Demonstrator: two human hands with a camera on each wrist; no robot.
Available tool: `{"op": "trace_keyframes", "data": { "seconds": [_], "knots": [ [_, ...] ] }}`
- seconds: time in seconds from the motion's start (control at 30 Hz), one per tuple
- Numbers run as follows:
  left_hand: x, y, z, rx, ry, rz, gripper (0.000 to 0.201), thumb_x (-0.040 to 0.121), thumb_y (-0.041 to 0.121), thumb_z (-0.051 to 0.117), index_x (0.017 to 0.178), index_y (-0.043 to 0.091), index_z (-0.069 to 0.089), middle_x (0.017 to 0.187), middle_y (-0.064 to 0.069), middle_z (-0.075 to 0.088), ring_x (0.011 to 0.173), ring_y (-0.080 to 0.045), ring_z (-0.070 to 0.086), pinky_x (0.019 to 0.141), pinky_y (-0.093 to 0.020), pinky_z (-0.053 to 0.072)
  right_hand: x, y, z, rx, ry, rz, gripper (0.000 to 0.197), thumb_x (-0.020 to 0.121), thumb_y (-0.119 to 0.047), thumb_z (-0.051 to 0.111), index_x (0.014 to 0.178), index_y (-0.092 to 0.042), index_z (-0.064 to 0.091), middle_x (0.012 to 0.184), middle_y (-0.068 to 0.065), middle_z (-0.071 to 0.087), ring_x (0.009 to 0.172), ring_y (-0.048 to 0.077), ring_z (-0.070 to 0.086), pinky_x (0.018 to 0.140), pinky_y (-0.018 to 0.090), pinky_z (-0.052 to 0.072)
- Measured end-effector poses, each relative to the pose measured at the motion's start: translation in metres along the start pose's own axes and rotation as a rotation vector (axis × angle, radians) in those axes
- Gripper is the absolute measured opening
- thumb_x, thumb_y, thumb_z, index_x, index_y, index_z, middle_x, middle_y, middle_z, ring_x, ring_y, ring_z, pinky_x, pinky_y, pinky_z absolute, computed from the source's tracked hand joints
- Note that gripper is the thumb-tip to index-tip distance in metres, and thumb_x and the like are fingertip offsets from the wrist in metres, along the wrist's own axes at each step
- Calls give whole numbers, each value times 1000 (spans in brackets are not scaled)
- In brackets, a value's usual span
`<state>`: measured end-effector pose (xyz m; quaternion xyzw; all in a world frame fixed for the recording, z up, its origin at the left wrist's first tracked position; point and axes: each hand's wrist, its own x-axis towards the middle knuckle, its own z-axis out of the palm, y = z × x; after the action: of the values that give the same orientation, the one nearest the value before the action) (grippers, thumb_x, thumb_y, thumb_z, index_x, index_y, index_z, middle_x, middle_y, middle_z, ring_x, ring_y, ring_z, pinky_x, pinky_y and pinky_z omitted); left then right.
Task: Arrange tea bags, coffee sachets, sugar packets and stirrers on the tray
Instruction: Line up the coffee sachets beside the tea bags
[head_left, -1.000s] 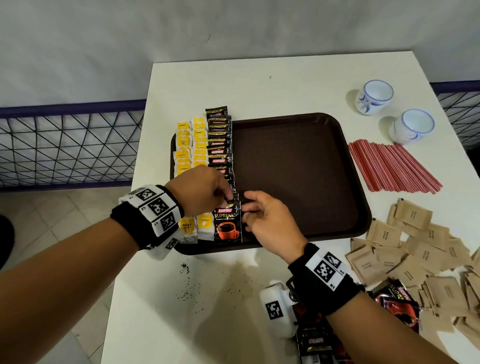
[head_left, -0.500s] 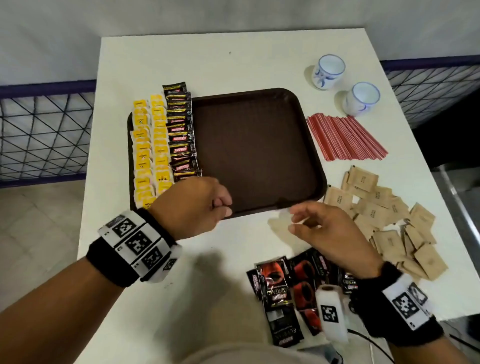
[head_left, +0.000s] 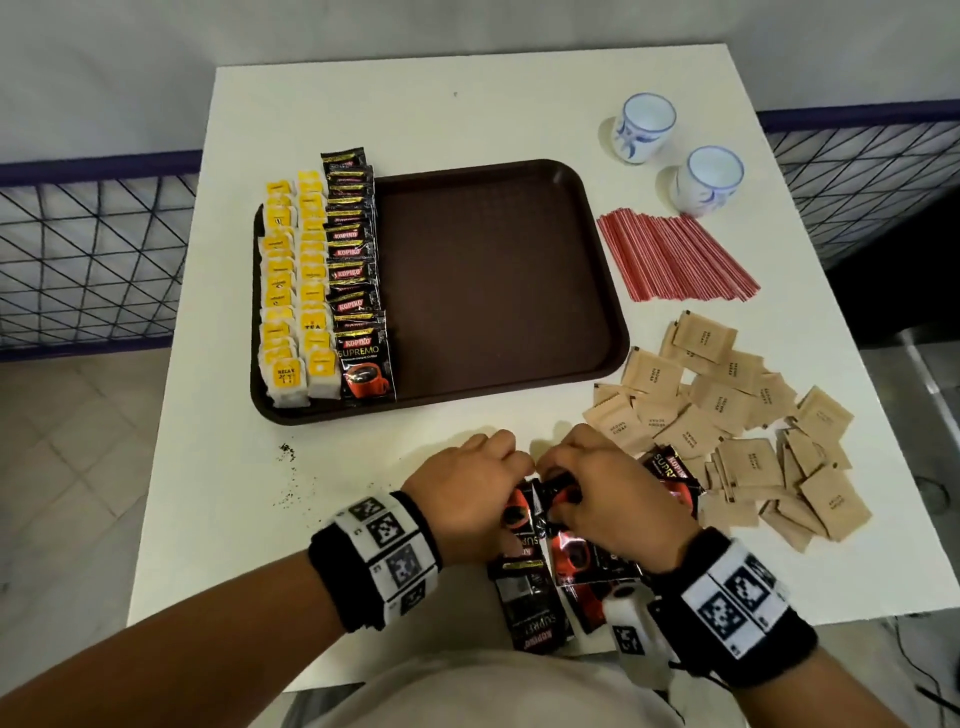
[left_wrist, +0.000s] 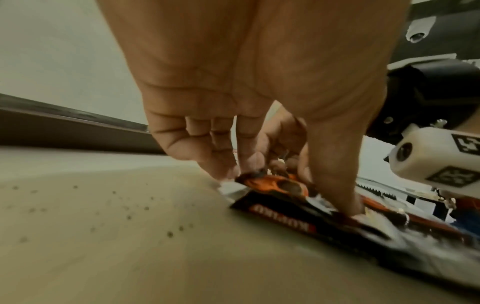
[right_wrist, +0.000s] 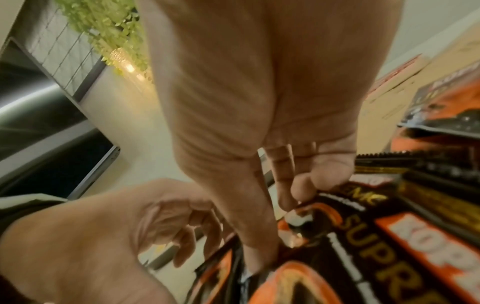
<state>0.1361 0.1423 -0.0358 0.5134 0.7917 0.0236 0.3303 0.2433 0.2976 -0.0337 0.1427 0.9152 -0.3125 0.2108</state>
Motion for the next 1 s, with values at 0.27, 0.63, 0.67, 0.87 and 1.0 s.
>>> {"op": "trace_keyframes", "data": {
  "seconds": [0.27,0.63,0.67,0.87,1.0],
  "knots": [
    [1,-13,-1,-221,111,-95,47,76,27,73,116,26,50,114,7,48,101,-15,53,80,-31,48,-4,12,-17,21,125,-32,40,88,-24,71,127,-26,62,117,-12,46,105,4,46,88,14,37],
    [-2,-27,-15,-611,336,-153,13,78,22,79,83,30,70,82,15,68,77,-2,63,67,-11,44,4,23,-19,-139,46,-101,24,86,-28,71,107,-27,60,113,-14,46,119,10,34,98,24,38],
    [-2,-29,-18,-653,358,-159,12,77,22,81,80,28,71,77,13,69,73,-2,63,64,-10,43,5,24,-20,-146,49,-116,24,86,-27,70,108,-28,59,113,-14,47,119,9,34,100,25,38],
    [1,-43,-41,-889,508,-195,26,68,8,87,71,19,63,74,0,71,65,-18,68,61,-33,57,11,24,-28,-187,8,-156,32,91,-26,63,122,-33,61,114,-15,50,116,9,40,100,30,41],
    [9,-61,-75,-836,513,-114,39,80,-1,72,105,28,68,96,7,70,89,-4,66,80,-19,52,13,25,-34,-241,-49,-114,48,84,-46,65,129,-37,52,125,-13,38,124,9,34,101,29,38]
  ]
}}
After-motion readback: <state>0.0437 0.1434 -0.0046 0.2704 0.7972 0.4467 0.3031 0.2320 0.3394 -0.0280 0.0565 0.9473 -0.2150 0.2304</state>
